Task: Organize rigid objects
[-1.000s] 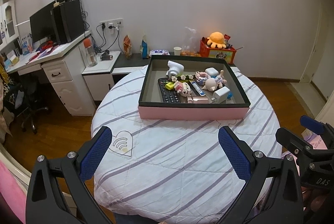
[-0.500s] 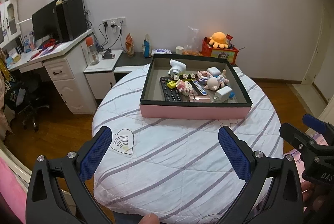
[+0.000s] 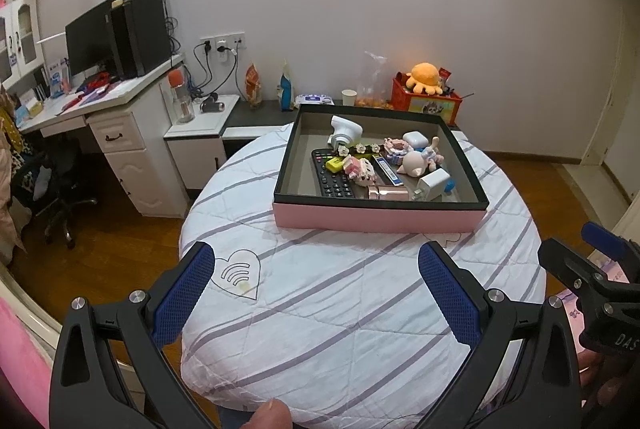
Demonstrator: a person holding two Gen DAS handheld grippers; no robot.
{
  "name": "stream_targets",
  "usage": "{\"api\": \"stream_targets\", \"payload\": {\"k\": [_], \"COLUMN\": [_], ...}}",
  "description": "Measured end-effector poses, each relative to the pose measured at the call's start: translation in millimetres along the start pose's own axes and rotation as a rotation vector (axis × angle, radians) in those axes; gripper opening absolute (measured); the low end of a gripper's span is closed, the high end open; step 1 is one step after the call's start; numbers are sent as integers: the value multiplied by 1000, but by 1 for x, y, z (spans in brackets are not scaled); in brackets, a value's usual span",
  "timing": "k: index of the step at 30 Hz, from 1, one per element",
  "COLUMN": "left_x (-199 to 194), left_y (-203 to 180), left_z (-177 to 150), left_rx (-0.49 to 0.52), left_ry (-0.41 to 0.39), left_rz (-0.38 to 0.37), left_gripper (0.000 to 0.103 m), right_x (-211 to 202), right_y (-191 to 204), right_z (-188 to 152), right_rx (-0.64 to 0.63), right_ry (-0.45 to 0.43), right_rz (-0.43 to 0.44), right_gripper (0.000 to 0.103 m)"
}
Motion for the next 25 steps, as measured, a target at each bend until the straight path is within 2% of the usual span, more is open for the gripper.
{"api": "stream_targets", "payload": {"k": [11, 18, 25], "left_x": [11, 13, 14], "left_y": [1, 4, 8], "left_z": [1, 3, 6], "left_rx": [2, 2, -10], "left_ry": [29, 20, 16], "left_rz": [-6, 11, -11], "left_gripper": [103, 103, 103], "right_x": [3, 7, 10], "right_y": [0, 0, 0], "right_z": [-1, -1, -1], "right_rx": [1, 0, 1], "right_ry": [3, 8, 12], "right_rz": [-4, -8, -13], "right_gripper": [103, 103, 103]}}
Point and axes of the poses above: each gripper's, at about its wrist camera, not at the fingertips, and x roughly the way its jaws point, y to its left, z to its top, the point moved 2 cm from there along x, roughly the way its jaws point, and after that the axes turned 8 degrees about -y, right-handed, at the moved point
